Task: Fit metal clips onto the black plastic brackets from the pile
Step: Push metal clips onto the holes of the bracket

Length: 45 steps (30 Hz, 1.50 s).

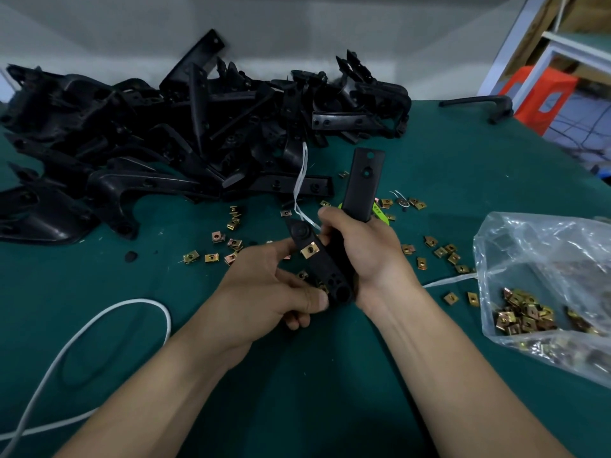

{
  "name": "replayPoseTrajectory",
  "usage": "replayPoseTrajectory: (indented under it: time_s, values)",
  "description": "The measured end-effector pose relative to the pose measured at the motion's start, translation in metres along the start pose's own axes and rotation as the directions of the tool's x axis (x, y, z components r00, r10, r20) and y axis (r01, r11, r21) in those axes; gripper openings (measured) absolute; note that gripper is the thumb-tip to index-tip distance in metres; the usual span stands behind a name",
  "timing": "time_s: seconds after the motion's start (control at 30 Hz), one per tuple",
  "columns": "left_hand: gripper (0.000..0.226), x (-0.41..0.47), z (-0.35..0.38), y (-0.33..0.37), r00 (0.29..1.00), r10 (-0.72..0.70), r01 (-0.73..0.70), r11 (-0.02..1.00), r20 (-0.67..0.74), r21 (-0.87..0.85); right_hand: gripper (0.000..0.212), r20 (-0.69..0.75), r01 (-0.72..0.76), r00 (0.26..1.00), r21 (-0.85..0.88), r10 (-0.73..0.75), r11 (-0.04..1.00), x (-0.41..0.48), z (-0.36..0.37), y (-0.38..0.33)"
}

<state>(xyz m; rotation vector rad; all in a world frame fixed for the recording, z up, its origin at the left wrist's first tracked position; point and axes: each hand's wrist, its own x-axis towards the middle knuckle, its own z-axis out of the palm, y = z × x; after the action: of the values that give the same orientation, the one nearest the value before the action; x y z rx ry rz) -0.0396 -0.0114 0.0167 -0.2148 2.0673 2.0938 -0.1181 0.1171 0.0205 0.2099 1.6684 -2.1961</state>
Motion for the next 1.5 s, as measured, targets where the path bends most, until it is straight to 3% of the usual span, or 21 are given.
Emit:
replayPoseTrajectory:
  time_s: [0.1, 0.3, 0.73, 1.0, 1.33, 1.5]
  values:
    - [0.045, 0.001, 0.001, 0.0, 1.0, 0.024, -0.024, 0.999, 0.001, -0.045, 0.041, 0.007, 0.003, 1.0, 0.01, -0.003, 1.0, -0.001, 0.002, 0.0]
    - [0.071, 0.001, -0.004, -0.001, 1.0, 0.028, -0.028, 0.998, 0.001, -0.063, 0.034, -0.027, -0.004, 1.0, 0.009, 0.005, 1.0, -0.001, 0.0, -0.003]
    - [0.055, 0.001, -0.002, -0.005, 0.992, 0.116, -0.11, 0.988, 0.055, -0.105, 0.041, 0.011, -0.004, 1.0, 0.0, 0.004, 1.0, 0.0, -0.001, 0.0]
    - [0.047, 0.002, 0.002, -0.013, 0.983, 0.181, -0.181, 0.977, -0.007, -0.113, 0.032, -0.036, 0.207, 0.976, -0.145, -0.214, 0.968, 0.001, 0.005, 0.008]
    - [0.068, 0.007, -0.002, -0.011, 0.959, 0.273, -0.279, 0.957, -0.081, -0.074, 0.039, 0.02, 0.059, 0.998, -0.004, -0.059, 0.998, 0.001, 0.004, 0.01]
    - [0.062, 0.008, 0.005, -0.01, 0.95, 0.276, -0.289, 0.955, -0.144, -0.073, 0.033, -0.063, 0.054, 0.997, 0.041, -0.052, 0.998, 0.006, 0.0, 0.005]
